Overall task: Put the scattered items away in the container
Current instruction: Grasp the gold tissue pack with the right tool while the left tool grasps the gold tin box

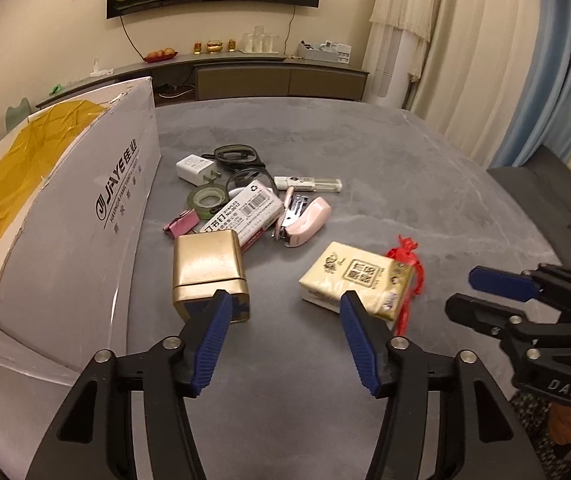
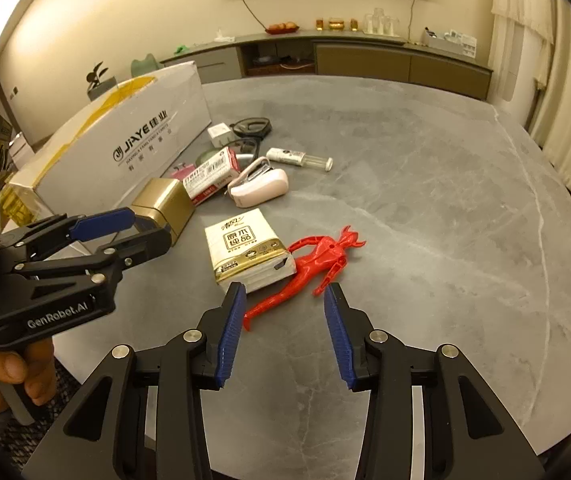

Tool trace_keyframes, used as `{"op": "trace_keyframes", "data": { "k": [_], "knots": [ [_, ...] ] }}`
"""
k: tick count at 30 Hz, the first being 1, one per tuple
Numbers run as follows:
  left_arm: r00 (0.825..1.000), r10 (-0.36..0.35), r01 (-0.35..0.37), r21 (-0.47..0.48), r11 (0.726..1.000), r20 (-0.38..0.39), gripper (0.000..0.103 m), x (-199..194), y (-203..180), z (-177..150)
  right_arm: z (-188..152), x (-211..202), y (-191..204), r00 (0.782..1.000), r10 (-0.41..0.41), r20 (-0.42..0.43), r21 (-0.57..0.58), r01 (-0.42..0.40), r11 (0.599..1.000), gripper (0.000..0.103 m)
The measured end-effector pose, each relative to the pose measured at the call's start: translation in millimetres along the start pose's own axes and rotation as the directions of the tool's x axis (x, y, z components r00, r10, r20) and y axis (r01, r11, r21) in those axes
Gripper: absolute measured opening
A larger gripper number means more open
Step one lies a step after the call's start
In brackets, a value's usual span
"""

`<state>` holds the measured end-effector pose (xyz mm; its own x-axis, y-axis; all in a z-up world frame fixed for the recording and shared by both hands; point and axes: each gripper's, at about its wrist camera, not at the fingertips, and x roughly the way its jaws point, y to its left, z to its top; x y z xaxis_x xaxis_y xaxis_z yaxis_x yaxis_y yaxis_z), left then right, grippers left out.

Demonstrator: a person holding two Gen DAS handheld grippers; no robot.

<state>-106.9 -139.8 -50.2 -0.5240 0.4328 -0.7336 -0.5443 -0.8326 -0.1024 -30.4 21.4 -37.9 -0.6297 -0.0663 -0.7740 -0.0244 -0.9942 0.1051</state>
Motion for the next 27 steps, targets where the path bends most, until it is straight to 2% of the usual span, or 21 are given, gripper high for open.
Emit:
{"op": "trace_keyframes", "data": {
  "k": [7,16,20,23,26,27],
  "knots": [
    [1.0,0.013,-0.014,-0.029,0.999,-0.022,0.06,16.9,14.2,1.7,4.1,14.6,-0.3,1.0,0.003,-0.028,0.013,-0.003,1.0,0.045],
    [1.0,0.008,-0.008,-0.095,0.995,-0.006,0.06,17.3,35.1,8.6,10.6,30.3,6.3,0.998,0.043,-0.051,0.014,-0.043,0.999,0.045],
    [1.0,-0.001,0.0,-0.119,0.993,-0.01,0.06,18.5,44.9,6.8,12.6,33.0,12.9,0.996,0.076,-0.056,-0.035,-0.078,0.996,0.05],
    [1.0,-0.002,-0.001,-0.123,0.992,-0.019,0.06,22.8,49.5,5.3,15.9,37.7,19.7,0.997,0.061,-0.048,-0.097,-0.066,0.993,0.053],
    [1.0,-0.012,0.01,-0.113,0.994,-0.016,0.06,27.8,49.6,7.8,24.0,47.2,20.8,0.997,0.066,-0.046,-0.109,-0.07,0.991,0.053],
    [1.0,-0.017,0.015,-0.11,0.994,-0.016,0.063,30.2,49.1,9.9,27.2,51.5,20.8,0.996,0.074,-0.05,-0.11,-0.079,0.991,0.054]
  ]
}}
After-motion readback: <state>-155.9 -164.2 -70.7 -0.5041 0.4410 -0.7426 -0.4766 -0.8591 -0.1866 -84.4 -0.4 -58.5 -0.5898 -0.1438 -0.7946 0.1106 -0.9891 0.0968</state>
